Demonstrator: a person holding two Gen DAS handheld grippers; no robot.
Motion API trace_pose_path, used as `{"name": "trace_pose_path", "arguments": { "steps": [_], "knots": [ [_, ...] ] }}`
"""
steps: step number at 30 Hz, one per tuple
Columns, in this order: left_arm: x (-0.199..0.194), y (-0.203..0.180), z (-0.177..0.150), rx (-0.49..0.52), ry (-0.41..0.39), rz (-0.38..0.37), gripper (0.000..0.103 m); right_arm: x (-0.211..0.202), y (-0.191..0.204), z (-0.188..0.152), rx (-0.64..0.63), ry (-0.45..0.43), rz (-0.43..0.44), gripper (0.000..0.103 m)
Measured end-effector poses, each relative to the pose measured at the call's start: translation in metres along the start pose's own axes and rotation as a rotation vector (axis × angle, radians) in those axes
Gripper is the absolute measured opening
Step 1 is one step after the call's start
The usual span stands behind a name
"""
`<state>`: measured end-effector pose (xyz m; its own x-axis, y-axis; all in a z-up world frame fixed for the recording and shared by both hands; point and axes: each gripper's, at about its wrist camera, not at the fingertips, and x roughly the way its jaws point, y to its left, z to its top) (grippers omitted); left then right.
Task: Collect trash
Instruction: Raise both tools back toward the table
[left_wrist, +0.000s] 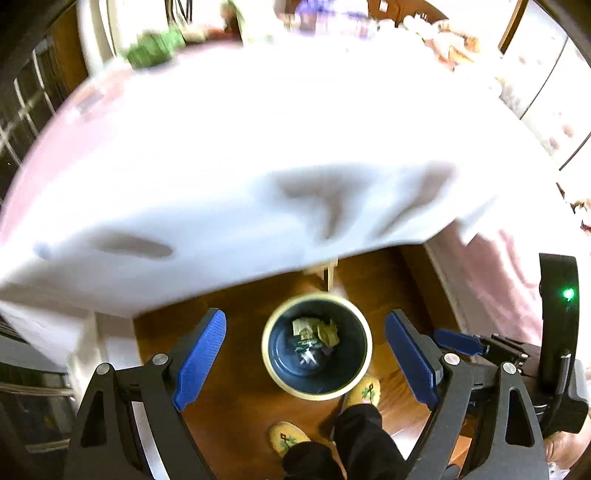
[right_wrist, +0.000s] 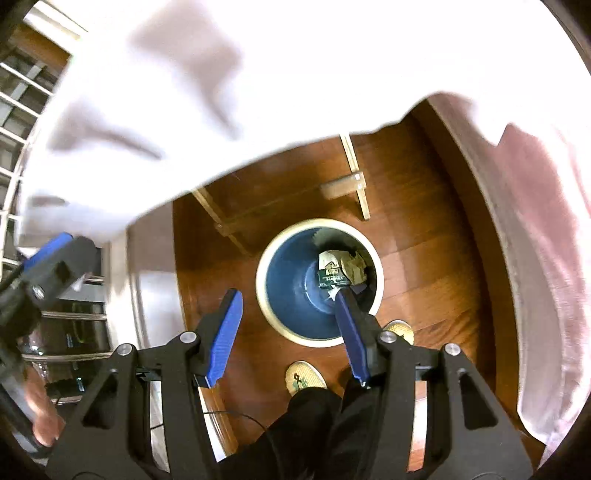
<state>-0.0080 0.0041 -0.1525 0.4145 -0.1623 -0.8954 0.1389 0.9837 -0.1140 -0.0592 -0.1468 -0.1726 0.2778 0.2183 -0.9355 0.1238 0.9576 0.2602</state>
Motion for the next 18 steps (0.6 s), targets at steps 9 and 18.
{"name": "trace_pose_path", "arguments": {
  "steps": [9,18],
  "knots": [
    [-0.128,0.025,0.043,-0.087,-0.144,0.0,0.089,-0.102,0.072,0.035,-0.108,-0.098,0.032,0.049],
    [-0.211,0.055,0.09,-0.105,-0.264,0.003,0.089,-0.191,0.137,0.086,-0.191,-0.263,0.046,0.049]
  ]
}}
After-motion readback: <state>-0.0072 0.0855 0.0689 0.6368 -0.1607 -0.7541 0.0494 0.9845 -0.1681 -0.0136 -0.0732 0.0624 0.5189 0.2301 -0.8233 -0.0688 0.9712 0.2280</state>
